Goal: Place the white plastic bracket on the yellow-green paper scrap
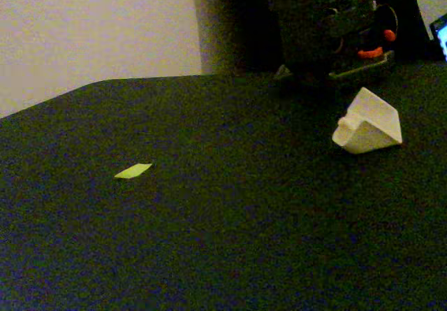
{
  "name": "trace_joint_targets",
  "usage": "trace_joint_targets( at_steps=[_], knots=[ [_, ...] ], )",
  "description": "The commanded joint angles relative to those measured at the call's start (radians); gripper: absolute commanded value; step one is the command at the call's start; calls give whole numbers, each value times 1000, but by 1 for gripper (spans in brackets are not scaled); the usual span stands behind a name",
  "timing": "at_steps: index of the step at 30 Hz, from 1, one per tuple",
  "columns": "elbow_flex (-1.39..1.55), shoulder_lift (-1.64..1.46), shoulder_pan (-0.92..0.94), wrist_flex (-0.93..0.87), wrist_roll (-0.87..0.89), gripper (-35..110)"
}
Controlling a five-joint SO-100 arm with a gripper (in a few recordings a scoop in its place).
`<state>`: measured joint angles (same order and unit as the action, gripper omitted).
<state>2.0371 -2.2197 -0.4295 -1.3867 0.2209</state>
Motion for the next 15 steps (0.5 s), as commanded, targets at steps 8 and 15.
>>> trace_joint_targets(
  at_steps=[8,15],
  knots=[
    [-324,362,-109,-100,-31,0],
    [-491,598,-141,-129,-52,1]
  ],
)
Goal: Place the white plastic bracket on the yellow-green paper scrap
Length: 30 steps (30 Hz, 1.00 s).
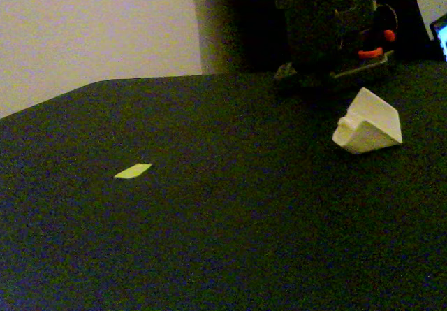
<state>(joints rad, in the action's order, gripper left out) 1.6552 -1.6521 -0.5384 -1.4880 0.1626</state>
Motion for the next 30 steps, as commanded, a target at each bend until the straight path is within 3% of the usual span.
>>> trace_joint_targets(
  at_steps=[1,6,12,23,30],
  knots=[
    [-120,54,-40,-25,6,5],
    [-141,138,-92,-51,52,24],
    [-69,94,-124,-32,146,35],
    [213,-11,-212,158,356,40],
    [273,-101,-206,106,379,43]
  ],
)
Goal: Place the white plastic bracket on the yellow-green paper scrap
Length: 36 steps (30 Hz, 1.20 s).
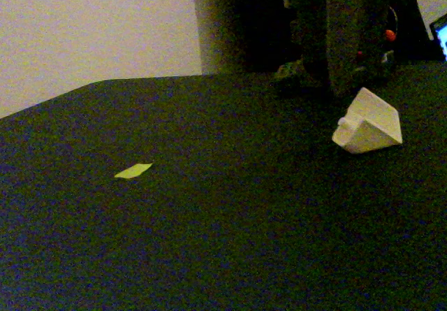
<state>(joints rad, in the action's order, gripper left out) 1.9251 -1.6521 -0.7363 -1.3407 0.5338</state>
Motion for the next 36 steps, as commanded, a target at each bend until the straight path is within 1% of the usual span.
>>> trace_joint_targets(
  at_steps=[1,4,6,18,24,36],
  knots=[
    [3,-118,-3,-58,5,43],
    [14,-144,2,-91,3,43],
    [40,-155,6,-78,3,43],
    [100,-48,8,101,-46,43],
    [95,-9,9,140,-92,43],
    [140,46,2,222,-91,43]
  ],
)
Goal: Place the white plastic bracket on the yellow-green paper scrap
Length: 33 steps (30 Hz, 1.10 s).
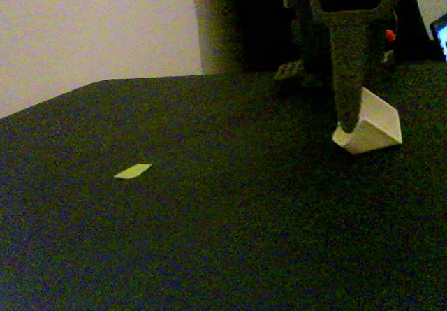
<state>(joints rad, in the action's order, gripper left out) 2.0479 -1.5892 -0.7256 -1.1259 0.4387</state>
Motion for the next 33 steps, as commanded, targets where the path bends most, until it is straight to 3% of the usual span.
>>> trace_joint_targets(
  at_steps=[1,12,15,20,22,33],
  knots=[
    [26,-17,-11,15,8,43],
    [35,-6,-21,18,14,36],
    [32,-6,-26,14,26,18],
    [23,-6,-23,0,43,10],
    [20,-6,-18,-6,54,0],
    [11,-100,5,-40,69,0]
  ],
)
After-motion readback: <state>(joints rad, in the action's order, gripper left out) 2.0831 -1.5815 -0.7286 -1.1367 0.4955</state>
